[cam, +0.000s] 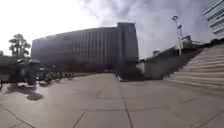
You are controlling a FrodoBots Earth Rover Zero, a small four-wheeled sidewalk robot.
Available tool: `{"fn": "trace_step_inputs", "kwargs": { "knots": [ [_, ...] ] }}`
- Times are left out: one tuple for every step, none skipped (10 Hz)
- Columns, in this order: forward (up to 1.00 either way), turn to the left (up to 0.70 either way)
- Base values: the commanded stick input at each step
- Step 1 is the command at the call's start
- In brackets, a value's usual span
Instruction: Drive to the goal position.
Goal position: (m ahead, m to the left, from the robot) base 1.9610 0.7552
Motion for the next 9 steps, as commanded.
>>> {"fn": "trace_step_inputs", "kwargs": {
  "knots": [
    [0.7, 0.0],
    [0.7, 0.0],
    [0.7, 0.0],
    [0.7, 0.0],
    [0.7, 0.0],
    [0.7, 0.0],
    [0.7, 0.05],
    [0.7, 0.1],
    [0.7, 0.16]
  ]
}}
